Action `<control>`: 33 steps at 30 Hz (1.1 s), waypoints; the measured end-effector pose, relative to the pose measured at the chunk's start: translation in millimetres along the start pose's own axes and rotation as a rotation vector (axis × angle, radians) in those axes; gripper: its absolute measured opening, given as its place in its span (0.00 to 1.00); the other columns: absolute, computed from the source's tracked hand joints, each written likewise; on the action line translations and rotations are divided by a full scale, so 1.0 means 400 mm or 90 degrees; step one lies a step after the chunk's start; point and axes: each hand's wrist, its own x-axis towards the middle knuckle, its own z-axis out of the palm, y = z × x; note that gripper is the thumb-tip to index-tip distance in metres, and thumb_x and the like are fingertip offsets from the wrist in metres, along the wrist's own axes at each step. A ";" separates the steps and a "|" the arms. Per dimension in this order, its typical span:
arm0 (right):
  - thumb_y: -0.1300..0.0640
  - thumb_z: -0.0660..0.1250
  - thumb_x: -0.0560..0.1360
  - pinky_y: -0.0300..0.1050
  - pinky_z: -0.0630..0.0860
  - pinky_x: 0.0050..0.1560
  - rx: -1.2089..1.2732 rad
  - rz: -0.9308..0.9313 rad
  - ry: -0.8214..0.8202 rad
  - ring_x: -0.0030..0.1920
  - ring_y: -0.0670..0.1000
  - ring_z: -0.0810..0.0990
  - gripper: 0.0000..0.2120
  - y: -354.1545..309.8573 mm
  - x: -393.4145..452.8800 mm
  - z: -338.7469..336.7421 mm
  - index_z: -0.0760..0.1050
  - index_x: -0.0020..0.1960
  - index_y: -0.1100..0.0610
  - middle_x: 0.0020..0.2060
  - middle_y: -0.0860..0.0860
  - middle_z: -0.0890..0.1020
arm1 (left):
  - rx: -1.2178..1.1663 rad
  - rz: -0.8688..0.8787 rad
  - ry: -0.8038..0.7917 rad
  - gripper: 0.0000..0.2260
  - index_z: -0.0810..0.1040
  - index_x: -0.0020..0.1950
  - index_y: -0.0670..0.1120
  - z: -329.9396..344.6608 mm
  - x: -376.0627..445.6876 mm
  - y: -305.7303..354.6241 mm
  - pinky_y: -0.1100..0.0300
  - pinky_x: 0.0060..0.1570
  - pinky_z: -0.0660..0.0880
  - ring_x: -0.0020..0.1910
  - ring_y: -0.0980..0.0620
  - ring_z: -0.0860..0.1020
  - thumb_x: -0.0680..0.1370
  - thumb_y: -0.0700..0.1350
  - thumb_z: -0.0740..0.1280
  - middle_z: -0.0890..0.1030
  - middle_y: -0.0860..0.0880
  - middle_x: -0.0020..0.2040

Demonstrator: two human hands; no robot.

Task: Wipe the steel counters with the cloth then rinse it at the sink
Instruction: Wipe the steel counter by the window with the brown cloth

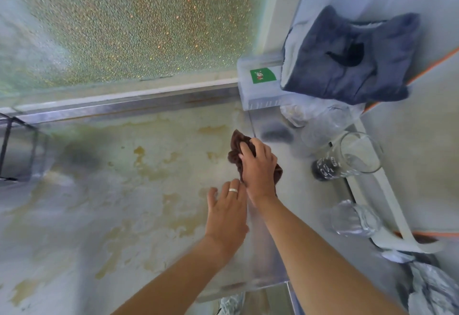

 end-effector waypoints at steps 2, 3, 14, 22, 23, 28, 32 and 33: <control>0.55 0.67 0.81 0.59 0.72 0.64 0.000 -0.003 0.010 0.67 0.59 0.73 0.15 -0.003 0.044 0.014 0.77 0.67 0.54 0.67 0.55 0.76 | -0.026 -0.002 0.007 0.31 0.71 0.67 0.45 -0.012 0.032 -0.013 0.47 0.64 0.65 0.62 0.48 0.73 0.65 0.51 0.71 0.72 0.49 0.63; 0.55 0.66 0.82 0.59 0.71 0.65 0.000 -0.001 0.013 0.68 0.59 0.73 0.15 -0.005 0.068 0.022 0.76 0.68 0.54 0.68 0.55 0.75 | -0.039 0.003 0.022 0.27 0.74 0.63 0.45 -0.011 0.043 -0.017 0.47 0.62 0.67 0.60 0.49 0.74 0.65 0.50 0.69 0.74 0.49 0.60; 0.54 0.65 0.80 0.58 0.77 0.61 0.036 -0.042 -0.015 0.63 0.60 0.75 0.16 -0.043 0.184 0.014 0.78 0.65 0.58 0.63 0.57 0.79 | -0.067 0.072 -0.062 0.20 0.75 0.60 0.48 -0.075 0.085 -0.060 0.47 0.67 0.60 0.59 0.48 0.72 0.69 0.44 0.59 0.75 0.49 0.57; 0.57 0.65 0.83 0.56 0.73 0.69 0.035 0.110 0.033 0.68 0.60 0.74 0.20 -0.102 0.176 0.032 0.72 0.73 0.61 0.67 0.59 0.77 | -0.071 0.114 -0.138 0.17 0.75 0.62 0.46 -0.120 0.104 -0.101 0.48 0.69 0.58 0.61 0.49 0.71 0.73 0.45 0.62 0.75 0.48 0.58; 0.57 0.64 0.83 0.57 0.71 0.71 0.042 0.114 0.038 0.69 0.61 0.73 0.21 -0.113 0.193 0.046 0.72 0.74 0.61 0.68 0.59 0.76 | -0.088 0.108 -0.144 0.17 0.75 0.62 0.47 -0.120 0.108 -0.108 0.49 0.68 0.58 0.60 0.49 0.71 0.73 0.45 0.62 0.75 0.48 0.57; 0.60 0.62 0.82 0.57 0.67 0.75 0.079 0.003 -0.020 0.71 0.62 0.73 0.20 -0.077 0.258 0.066 0.74 0.73 0.60 0.73 0.58 0.75 | -0.105 0.115 -0.128 0.24 0.75 0.64 0.52 -0.083 0.127 -0.125 0.51 0.65 0.57 0.60 0.50 0.72 0.68 0.45 0.60 0.76 0.52 0.60; 0.63 0.65 0.77 0.56 0.72 0.71 0.164 -0.213 -0.143 0.67 0.57 0.76 0.19 -0.019 0.216 -0.008 0.80 0.68 0.56 0.68 0.52 0.80 | -0.111 0.100 -0.132 0.25 0.73 0.68 0.51 -0.086 0.119 -0.110 0.50 0.68 0.56 0.65 0.50 0.70 0.70 0.43 0.62 0.73 0.53 0.65; 0.63 0.65 0.78 0.55 0.73 0.70 0.150 -0.263 -0.181 0.67 0.56 0.77 0.20 -0.006 0.212 -0.028 0.80 0.68 0.55 0.68 0.51 0.80 | -0.107 0.097 -0.129 0.25 0.73 0.68 0.51 -0.091 0.115 -0.107 0.49 0.68 0.56 0.65 0.50 0.70 0.71 0.43 0.62 0.72 0.53 0.66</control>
